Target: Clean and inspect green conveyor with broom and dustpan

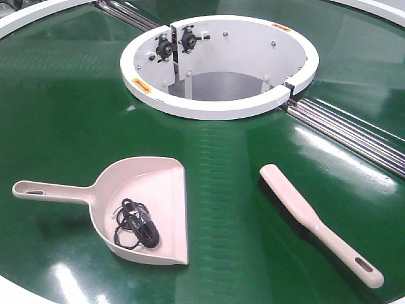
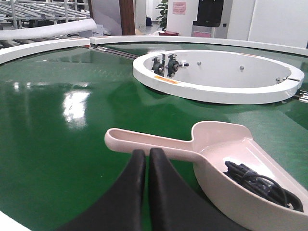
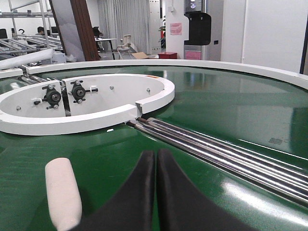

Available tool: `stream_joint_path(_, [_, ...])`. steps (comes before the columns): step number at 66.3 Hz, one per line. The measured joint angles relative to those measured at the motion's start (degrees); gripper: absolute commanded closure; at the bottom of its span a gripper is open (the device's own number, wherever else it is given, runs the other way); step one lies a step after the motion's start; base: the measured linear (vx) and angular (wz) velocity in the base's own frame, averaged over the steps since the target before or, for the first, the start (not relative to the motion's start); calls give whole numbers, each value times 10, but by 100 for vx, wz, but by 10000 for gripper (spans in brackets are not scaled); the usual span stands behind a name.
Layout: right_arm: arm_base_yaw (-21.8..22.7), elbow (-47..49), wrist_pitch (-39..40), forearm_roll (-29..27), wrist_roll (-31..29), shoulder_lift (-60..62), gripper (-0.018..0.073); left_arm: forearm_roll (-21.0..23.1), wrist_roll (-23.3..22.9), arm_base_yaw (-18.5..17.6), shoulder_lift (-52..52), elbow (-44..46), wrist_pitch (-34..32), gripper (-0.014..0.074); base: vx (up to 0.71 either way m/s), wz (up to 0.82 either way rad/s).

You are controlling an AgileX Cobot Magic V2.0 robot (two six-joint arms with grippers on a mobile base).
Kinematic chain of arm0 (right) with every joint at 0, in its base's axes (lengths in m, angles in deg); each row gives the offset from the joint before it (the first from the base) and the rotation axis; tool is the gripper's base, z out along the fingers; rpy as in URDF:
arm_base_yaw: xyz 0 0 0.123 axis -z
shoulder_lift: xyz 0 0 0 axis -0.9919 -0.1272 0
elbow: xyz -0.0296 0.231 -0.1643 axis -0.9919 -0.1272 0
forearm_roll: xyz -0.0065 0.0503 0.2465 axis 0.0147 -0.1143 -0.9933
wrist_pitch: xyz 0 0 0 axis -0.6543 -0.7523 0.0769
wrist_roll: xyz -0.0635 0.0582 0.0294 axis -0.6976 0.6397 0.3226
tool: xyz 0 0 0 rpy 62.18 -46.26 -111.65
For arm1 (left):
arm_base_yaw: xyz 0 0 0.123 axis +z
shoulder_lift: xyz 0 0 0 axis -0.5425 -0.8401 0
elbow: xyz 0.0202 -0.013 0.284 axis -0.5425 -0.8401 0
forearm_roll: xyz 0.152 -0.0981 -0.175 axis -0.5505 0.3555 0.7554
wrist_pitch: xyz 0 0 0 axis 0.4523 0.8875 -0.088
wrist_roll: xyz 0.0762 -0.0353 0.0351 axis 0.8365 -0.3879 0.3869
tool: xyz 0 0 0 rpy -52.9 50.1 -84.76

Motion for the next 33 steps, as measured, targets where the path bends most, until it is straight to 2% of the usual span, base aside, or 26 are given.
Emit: stream_joint_path(33, [0,0,0,0,1,0,569,0,0,0,0,0,0,604,0,0])
